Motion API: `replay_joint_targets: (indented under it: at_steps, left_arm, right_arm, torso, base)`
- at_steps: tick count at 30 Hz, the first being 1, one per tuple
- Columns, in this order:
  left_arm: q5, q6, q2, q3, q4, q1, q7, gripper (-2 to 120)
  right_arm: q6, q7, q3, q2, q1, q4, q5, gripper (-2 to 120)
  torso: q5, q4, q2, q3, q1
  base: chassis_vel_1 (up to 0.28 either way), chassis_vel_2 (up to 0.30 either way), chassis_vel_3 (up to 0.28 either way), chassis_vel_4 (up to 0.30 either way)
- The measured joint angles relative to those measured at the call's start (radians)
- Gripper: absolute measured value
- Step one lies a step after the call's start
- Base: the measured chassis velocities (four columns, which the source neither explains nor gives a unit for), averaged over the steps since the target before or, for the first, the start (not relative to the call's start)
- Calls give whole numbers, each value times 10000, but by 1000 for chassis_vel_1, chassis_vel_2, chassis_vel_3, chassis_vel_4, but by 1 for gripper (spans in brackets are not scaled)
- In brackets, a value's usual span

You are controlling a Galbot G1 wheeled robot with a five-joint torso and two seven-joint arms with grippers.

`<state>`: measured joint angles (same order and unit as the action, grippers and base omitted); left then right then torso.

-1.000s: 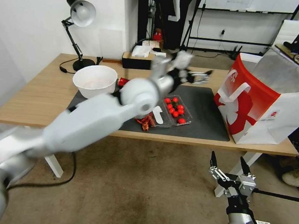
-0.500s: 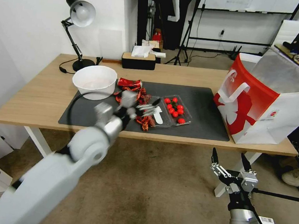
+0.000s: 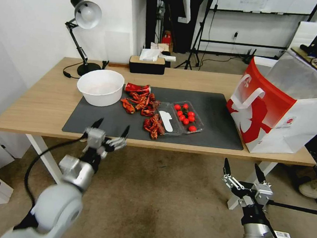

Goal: Pick up the trash from the table and place it into the takeout bag.

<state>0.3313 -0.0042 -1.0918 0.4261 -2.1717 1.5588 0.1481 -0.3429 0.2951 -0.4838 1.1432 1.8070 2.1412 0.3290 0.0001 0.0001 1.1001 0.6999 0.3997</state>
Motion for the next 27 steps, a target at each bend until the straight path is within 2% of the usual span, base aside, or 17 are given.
replay_joint_targets:
  at_steps: [5,12,27]
  left_arm:
    - [-456,-450,-348,83,144,546,79,100]
    - [-746,-764,-502,-163,498,714,150,100]
    - [-539,-829,-534,-273,800,557,150,100]
  right_arm:
    - [17,-1,20,26,-3,1,-31,100]
    - [26,-2,50,38,6,-8,-31,100]
    - [263,-15,61,-125,-88,-55,50,100]
  torso:
    - [-2,-1,0,1,1]
    - [-2,-2,0,1,2]
    - [-2,-1,-1,1,2]
  base:
    - [0,0,0,0]
    - [0,0,0,0]
    - [0,0,0,0]
